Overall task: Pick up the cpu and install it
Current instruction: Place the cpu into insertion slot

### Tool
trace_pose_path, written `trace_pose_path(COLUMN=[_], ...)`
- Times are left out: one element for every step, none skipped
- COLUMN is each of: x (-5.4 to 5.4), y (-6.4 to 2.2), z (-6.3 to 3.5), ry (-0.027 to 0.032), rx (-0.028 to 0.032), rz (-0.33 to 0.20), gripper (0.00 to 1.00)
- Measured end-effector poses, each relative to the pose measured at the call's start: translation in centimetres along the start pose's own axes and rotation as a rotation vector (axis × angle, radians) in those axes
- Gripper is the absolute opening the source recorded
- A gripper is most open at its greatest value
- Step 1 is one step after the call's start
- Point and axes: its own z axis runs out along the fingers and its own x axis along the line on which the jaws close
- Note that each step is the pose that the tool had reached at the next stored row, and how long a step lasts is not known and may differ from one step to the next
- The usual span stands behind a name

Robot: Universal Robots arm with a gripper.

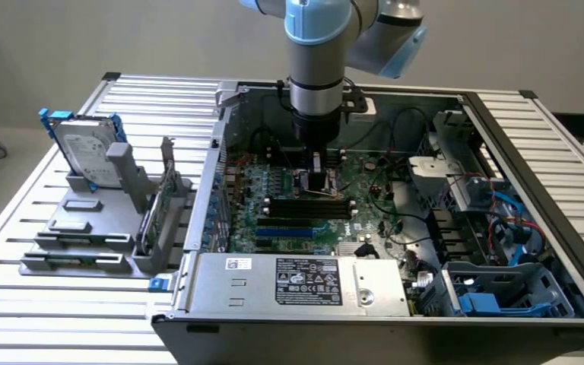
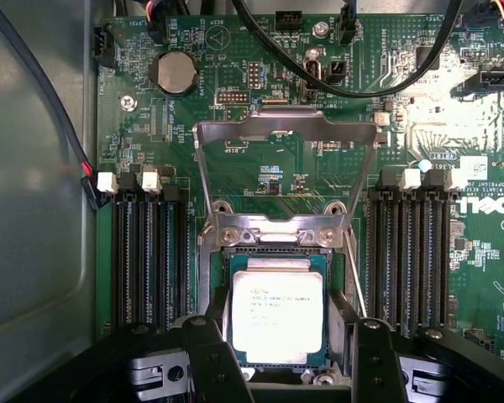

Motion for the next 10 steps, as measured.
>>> trace_pose_path(x=[0.0,0.0,0.0,0.0,0.0,0.03,0.05,0.04,0.02,0.0], y=[0.0,0.0,0.0,0.0,0.0,0.0,0.01,0.01,0.0,0.0], z=[0.0,0.0,0.0,0.01,0.01,0.05,0.08,0.07,0.03,0.01], ry=[0.0,0.0001,0.0001,0.0002,0.0004,0.0019,0.0029,0.0018,0.0009,0.0002], rx=[0.0,0.0,0.0,0.0,0.0,-0.0005,-0.0012,-0.001,-0.0005,-0.0001], rz=[0.0,0.0,0.0,0.0,0.0,0.0,0.0,0.0,0.0,0.0], gripper=[0.55,0.55,0.55,0.55,0.55,0.56,0.56,0.56,0.62,0.62])
